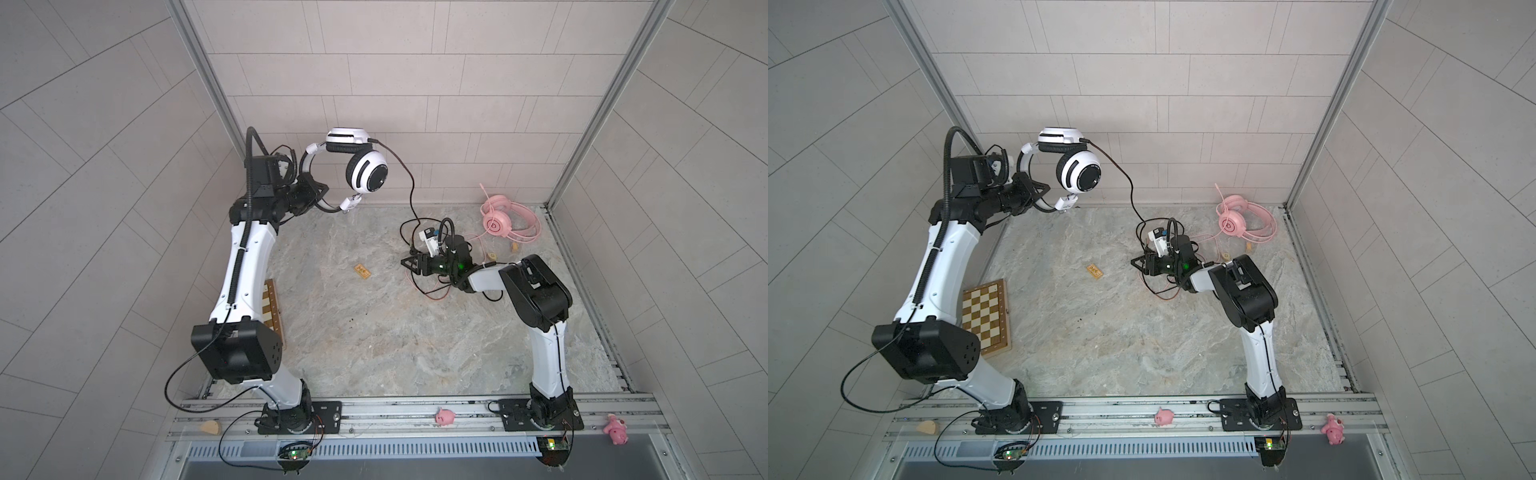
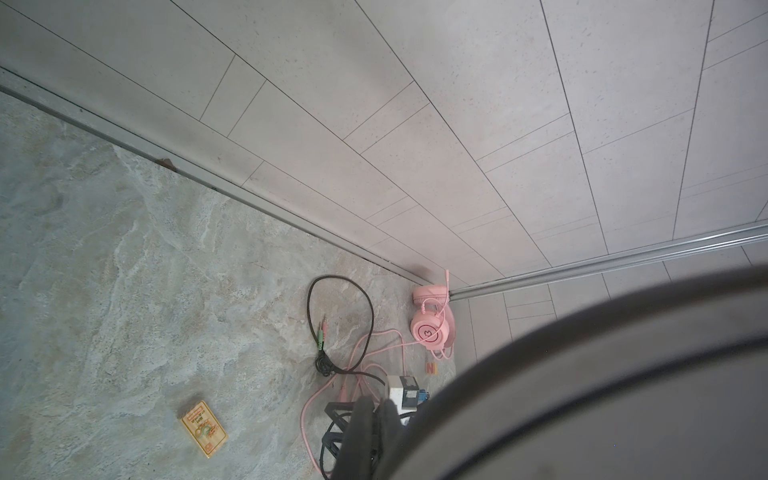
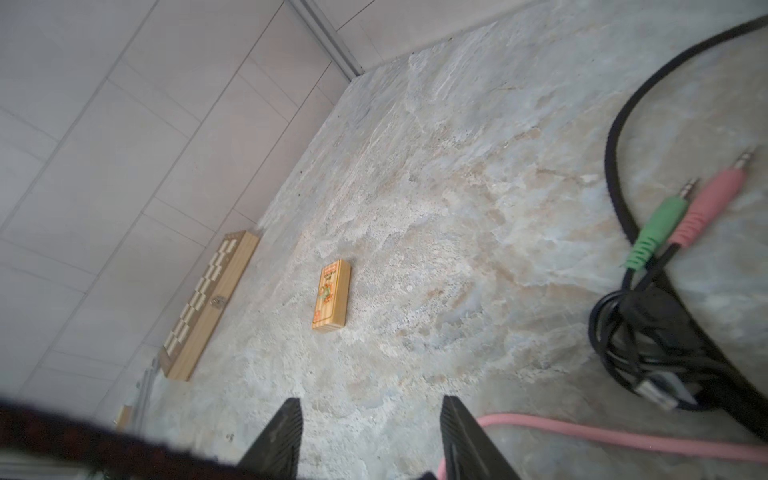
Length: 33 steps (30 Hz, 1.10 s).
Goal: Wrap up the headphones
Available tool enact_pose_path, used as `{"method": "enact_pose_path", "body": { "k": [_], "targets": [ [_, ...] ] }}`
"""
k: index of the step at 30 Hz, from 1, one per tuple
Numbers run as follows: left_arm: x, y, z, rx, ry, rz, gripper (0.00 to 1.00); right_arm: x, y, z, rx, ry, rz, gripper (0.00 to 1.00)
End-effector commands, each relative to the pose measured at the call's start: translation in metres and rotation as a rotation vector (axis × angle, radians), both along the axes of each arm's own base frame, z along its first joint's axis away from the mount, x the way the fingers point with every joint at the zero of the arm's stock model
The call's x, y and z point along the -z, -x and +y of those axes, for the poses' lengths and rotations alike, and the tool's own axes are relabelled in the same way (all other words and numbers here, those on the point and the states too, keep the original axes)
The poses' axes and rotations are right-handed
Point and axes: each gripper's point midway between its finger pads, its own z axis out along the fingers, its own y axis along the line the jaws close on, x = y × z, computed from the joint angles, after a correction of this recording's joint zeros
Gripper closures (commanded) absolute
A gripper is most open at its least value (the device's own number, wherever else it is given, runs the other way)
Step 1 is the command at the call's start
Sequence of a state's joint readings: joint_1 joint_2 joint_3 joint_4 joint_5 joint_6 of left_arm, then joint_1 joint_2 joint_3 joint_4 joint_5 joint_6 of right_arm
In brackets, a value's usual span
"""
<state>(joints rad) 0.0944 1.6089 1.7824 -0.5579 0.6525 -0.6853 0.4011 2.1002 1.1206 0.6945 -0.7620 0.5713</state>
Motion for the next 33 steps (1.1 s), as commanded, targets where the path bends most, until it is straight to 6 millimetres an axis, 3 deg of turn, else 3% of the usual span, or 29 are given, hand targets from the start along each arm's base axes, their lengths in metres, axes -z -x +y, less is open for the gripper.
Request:
{"method": "enact_pose_path", "body": {
  "k": [1, 4, 8, 11, 14, 18, 23, 26, 30, 33],
  "targets": [
    [-0.048, 0.000, 0.001, -0.017, 0.058, -0.119, 1.00, -0.003, 0.002, 0.002, 0.001, -0.024, -0.020, 0.63],
    [-0.047, -0.004, 0.003, -0.031, 0.069, -0.116, 1.00, -0.014, 0.001, -0.001, 0.031, -0.047, -0.050, 0.87],
    [-0.039, -0.005, 0.007, -0.058, 0.059, -0.101, 1.00, -0.038, -0.001, -0.006, 0.072, -0.038, -0.084, 1.00],
    [-0.023, -0.004, 0.021, -0.121, -0.011, -0.051, 1.00, -0.048, 0.003, -0.013, 0.078, 0.073, -0.080, 1.00],
    [-0.006, 0.001, 0.041, -0.214, -0.116, -0.001, 1.00, -0.054, 0.011, -0.025, 0.049, 0.314, -0.075, 1.00],
    [0.012, 0.009, 0.062, -0.318, -0.217, 0.036, 1.00, -0.060, 0.032, -0.058, 0.008, 0.667, -0.044, 1.00],
    [0.025, 0.017, 0.073, -0.382, -0.357, 0.068, 1.00, -0.080, 0.072, -0.081, -0.085, 0.915, 0.032, 1.00],
    [0.035, 0.016, 0.079, -0.423, -0.448, 0.092, 1.00, -0.095, 0.104, -0.085, -0.164, 1.033, 0.053, 1.00],
    [0.058, 0.007, 0.083, -0.440, -0.479, 0.138, 1.00, -0.111, 0.155, -0.079, -0.300, 1.149, 0.057, 1.00],
    [0.075, -0.001, 0.065, -0.369, -0.496, 0.162, 1.00, -0.124, 0.188, -0.067, -0.394, 1.194, 0.007, 1.00]
  ]
}}
